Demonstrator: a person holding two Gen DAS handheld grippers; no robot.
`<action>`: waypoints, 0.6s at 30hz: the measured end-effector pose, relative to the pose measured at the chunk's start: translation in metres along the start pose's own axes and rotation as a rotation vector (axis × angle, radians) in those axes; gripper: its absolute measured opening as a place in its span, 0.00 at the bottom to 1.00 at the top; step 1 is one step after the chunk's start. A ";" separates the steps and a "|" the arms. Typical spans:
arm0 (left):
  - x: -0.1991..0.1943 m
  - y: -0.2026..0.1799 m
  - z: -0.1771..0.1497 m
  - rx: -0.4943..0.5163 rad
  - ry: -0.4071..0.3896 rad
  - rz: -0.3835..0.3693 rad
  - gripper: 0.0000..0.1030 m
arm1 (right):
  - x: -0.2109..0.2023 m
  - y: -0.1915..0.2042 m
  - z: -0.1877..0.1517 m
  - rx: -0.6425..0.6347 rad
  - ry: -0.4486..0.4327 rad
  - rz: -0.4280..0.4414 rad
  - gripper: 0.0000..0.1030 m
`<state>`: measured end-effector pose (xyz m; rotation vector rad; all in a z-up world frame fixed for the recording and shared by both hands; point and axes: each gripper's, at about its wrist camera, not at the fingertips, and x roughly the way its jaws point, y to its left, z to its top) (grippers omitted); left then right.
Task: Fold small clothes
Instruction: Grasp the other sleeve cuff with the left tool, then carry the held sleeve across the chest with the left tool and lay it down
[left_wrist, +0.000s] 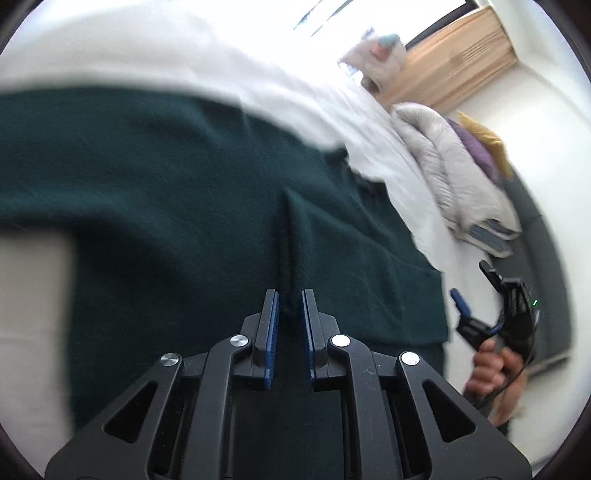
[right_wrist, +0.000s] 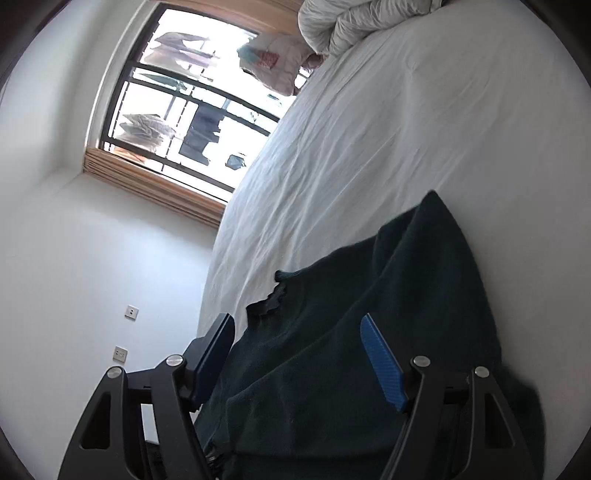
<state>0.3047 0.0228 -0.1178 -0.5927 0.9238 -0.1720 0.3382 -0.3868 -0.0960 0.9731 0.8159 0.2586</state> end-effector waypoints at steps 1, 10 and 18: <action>-0.009 -0.011 0.003 0.057 -0.047 0.004 0.11 | 0.006 -0.006 0.010 -0.009 0.014 0.001 0.72; 0.063 -0.034 0.007 0.234 0.079 0.028 0.11 | 0.020 -0.065 0.021 0.047 0.138 0.001 0.42; 0.061 -0.005 0.001 0.188 0.048 -0.097 0.11 | -0.029 -0.042 -0.050 -0.145 0.150 -0.048 0.44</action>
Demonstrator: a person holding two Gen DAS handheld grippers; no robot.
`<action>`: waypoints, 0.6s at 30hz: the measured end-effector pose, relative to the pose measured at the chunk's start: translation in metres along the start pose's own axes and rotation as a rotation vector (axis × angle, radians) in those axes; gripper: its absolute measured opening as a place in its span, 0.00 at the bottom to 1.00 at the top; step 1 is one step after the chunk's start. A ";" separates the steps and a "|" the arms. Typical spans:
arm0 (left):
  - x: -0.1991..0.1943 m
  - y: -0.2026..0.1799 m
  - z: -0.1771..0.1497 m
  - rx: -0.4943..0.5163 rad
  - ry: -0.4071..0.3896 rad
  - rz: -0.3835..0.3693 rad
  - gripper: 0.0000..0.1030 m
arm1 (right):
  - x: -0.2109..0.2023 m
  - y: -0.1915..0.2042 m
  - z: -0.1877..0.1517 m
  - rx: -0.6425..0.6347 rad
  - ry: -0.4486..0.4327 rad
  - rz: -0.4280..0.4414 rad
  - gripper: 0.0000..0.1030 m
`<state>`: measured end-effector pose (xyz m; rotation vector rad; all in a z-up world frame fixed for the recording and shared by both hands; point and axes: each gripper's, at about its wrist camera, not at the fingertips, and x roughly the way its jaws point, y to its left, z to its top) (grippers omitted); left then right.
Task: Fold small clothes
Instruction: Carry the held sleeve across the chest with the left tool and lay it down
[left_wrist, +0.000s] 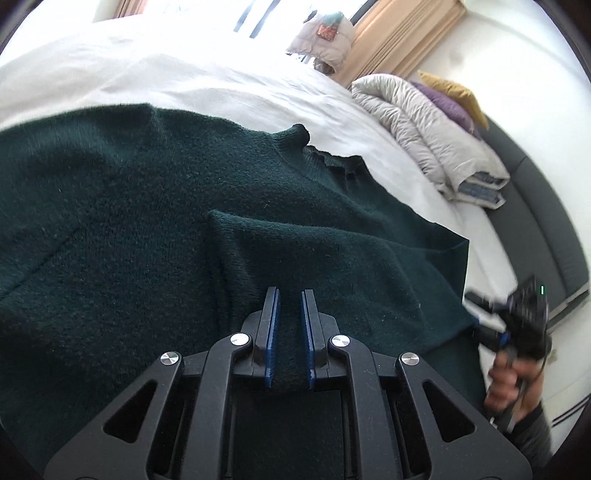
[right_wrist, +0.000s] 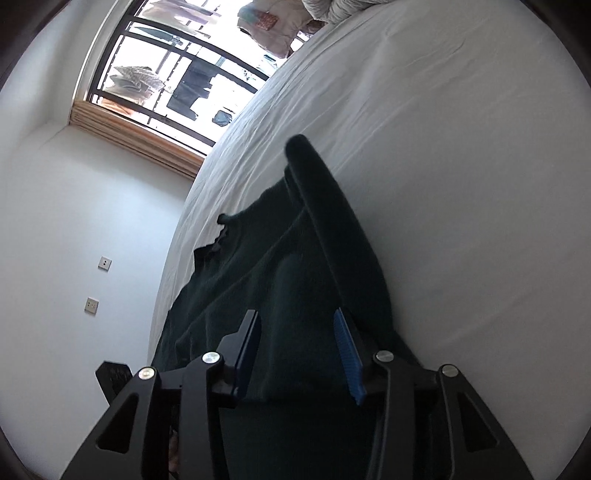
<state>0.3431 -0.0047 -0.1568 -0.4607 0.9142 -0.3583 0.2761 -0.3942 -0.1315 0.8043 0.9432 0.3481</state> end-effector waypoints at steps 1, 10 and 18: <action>-0.001 0.003 -0.001 -0.005 -0.005 -0.011 0.11 | -0.007 -0.001 -0.011 -0.009 -0.001 0.003 0.44; -0.008 0.008 -0.004 -0.021 -0.035 -0.045 0.11 | -0.059 -0.003 -0.061 0.119 -0.096 -0.004 0.59; -0.143 0.066 -0.034 -0.341 -0.268 -0.130 0.86 | -0.073 0.056 -0.126 0.079 -0.126 0.121 0.65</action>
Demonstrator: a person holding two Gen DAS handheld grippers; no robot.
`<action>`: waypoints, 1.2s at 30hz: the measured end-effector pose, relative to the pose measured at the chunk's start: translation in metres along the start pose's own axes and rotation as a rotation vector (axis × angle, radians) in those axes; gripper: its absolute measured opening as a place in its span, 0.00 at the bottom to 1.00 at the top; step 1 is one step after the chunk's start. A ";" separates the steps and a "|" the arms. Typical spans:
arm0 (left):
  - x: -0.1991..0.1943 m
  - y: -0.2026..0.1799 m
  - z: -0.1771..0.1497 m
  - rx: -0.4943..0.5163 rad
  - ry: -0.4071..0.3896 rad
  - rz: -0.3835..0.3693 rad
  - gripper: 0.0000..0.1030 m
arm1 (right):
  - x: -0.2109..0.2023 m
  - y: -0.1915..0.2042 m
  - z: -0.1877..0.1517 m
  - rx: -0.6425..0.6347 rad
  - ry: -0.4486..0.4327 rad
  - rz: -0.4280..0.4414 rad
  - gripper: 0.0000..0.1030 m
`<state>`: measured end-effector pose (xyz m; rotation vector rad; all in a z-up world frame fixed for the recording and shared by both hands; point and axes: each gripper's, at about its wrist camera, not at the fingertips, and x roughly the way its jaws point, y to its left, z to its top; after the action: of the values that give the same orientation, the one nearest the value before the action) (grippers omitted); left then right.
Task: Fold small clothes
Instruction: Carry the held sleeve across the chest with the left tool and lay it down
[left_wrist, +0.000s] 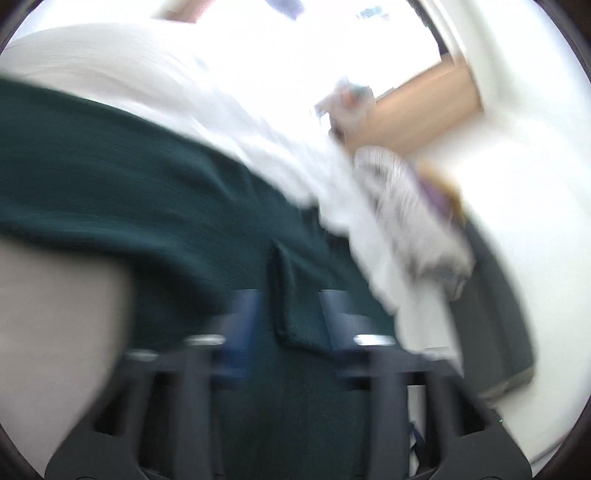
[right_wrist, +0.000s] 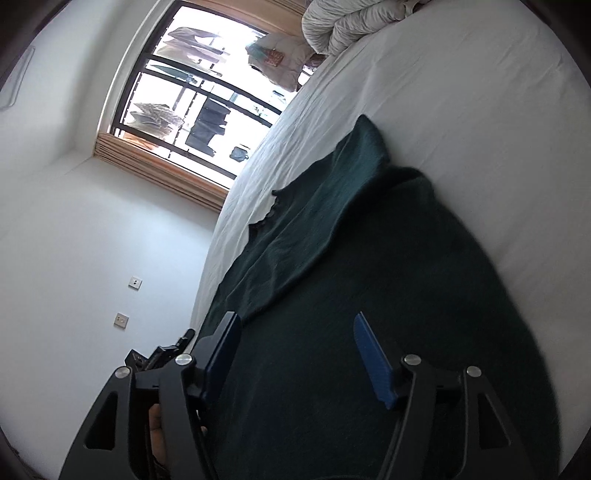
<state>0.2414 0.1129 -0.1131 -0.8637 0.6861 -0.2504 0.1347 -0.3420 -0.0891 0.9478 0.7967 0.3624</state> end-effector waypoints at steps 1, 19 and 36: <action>-0.028 0.013 0.002 -0.059 -0.079 0.009 0.96 | 0.004 0.007 -0.005 -0.010 0.007 0.002 0.65; -0.131 0.172 0.010 -0.788 -0.357 -0.047 0.44 | 0.035 0.117 -0.046 -0.113 0.093 0.078 0.65; -0.126 0.177 0.029 -0.807 -0.461 0.008 0.05 | 0.038 0.090 -0.050 -0.056 0.084 0.078 0.60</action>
<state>0.1524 0.3018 -0.1788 -1.6223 0.3396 0.2587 0.1283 -0.2405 -0.0473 0.9174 0.8239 0.4927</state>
